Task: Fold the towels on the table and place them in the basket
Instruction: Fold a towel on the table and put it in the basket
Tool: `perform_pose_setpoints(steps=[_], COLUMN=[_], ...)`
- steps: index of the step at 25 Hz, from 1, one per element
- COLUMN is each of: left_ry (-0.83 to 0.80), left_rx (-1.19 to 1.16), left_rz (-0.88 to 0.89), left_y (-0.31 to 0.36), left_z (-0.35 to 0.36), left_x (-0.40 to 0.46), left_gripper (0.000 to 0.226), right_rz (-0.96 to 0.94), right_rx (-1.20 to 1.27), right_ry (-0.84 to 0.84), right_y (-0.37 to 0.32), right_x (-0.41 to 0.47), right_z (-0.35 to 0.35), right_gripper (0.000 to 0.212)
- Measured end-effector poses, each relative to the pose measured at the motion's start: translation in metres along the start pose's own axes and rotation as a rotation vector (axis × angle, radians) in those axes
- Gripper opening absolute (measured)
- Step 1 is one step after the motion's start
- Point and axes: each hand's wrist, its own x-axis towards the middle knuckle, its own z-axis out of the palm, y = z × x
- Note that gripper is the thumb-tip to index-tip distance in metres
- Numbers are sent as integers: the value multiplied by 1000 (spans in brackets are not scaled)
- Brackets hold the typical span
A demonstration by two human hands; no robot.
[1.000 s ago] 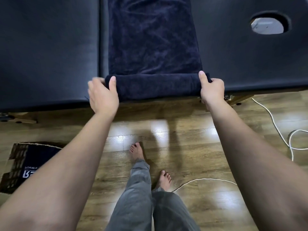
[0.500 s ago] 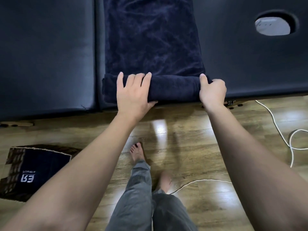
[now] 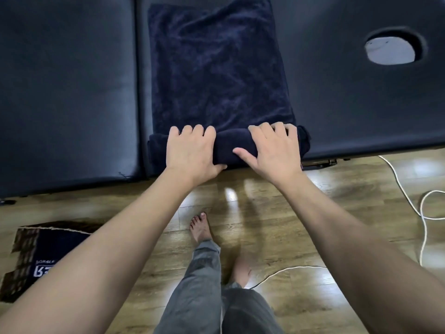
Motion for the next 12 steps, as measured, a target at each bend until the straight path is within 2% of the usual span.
perform_pose_setpoints(steps=[5, 7, 8, 10, 12], left_ry=[-176, -228, -198, -36, 58], left_rx=[-94, -147, -153, -105, -11], left_rz=[-30, -39, -35, -22, -36], left_y=[-7, -12, -14, -10, 1], left_z=[-12, -14, -13, -6, 6], left_x=[5, 10, 11, 6, -7], left_gripper=[75, 83, 85, 87, 93], right_rz=[-82, -76, -66, -51, -37], right_rx=[2, 10, 14, 19, 65], right_ry=[82, 43, 17, -61, -188], right_y=[5, 4, 4, 1, 3], right_x=[12, 19, 24, 36, 50], right_z=[1, -1, -3, -8, -13], right_gripper=[62, 57, 56, 57, 57])
